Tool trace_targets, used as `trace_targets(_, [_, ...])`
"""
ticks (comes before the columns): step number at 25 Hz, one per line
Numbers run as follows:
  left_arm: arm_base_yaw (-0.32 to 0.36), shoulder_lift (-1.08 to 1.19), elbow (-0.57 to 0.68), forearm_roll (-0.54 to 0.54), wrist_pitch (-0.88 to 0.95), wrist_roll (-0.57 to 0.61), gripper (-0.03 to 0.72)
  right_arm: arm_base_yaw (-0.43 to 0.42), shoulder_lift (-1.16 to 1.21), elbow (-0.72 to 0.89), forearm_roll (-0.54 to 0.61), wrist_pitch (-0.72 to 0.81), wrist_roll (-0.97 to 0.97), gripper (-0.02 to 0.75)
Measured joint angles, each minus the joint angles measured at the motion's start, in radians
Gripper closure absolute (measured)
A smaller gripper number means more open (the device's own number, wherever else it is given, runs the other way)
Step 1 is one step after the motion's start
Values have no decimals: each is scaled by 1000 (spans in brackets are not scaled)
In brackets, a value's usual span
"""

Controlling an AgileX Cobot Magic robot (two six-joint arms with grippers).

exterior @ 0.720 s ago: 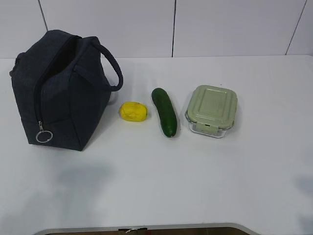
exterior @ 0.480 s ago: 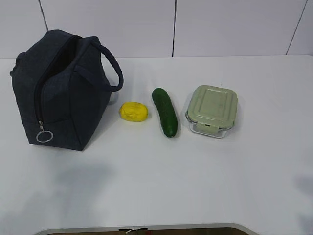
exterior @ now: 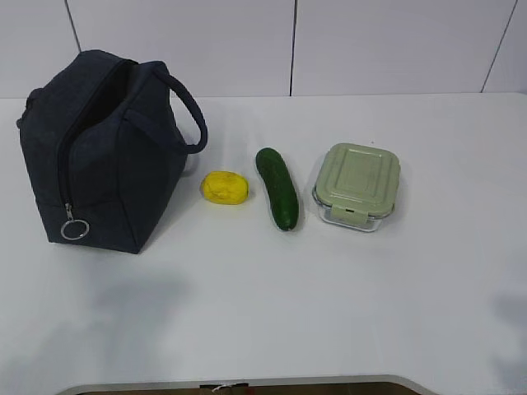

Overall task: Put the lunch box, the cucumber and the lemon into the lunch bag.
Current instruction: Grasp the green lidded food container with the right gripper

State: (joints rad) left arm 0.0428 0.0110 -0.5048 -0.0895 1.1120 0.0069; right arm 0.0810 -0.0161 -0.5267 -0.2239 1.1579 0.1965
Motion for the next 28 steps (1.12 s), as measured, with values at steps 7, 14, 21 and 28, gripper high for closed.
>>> trace_targets(7, [0,0,0,0,0,0,446,0,180,-111,48,-12,0,371])
trace_targets(14, [0,0,0,0,0,0,446,0,422,-210,51,-47,0,371])
trace_targets(21, [0,0,0,0,0,0,446,0,648,-224,110,-126,15,371])
trace_targets(28, [0,0,0,0,0,0,446,0,919,-246,207,-205,18,371])
